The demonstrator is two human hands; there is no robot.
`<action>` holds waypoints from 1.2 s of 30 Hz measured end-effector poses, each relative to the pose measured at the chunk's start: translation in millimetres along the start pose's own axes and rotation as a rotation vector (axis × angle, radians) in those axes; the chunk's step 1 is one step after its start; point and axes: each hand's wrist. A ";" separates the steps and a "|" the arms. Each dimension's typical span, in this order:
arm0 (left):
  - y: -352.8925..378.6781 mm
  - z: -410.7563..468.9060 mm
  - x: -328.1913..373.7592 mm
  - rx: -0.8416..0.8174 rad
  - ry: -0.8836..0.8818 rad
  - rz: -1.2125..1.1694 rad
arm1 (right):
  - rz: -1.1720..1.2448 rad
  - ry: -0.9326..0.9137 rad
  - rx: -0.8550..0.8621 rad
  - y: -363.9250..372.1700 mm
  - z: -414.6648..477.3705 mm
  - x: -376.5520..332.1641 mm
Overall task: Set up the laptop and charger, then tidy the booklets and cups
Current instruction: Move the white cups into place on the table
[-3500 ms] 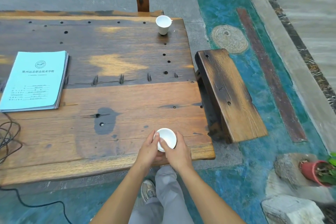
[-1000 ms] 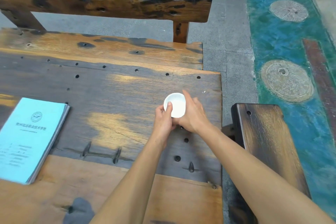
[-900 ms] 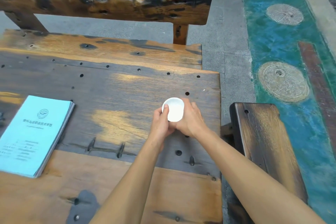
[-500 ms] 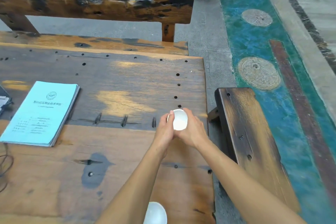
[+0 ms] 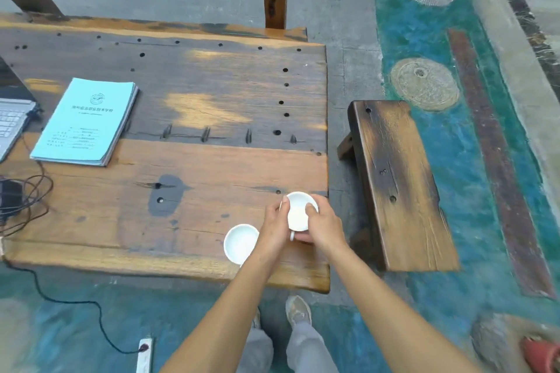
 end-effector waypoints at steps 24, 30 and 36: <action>-11.2 -38.0 -86.3 0.086 -0.041 -0.110 | 0.108 0.128 -0.117 13.5 -32.6 71.1; -18.8 -37.6 -89.9 0.050 -0.049 -0.109 | 0.048 0.099 -0.105 14.2 -34.5 68.0; -21.4 -42.0 -94.7 0.031 -0.040 -0.086 | -0.078 0.067 -0.115 15.8 -36.5 61.5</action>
Point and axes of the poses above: each hand's wrist, its own z-axis towards the middle knuckle, its own y-axis out of the palm, x = y × z
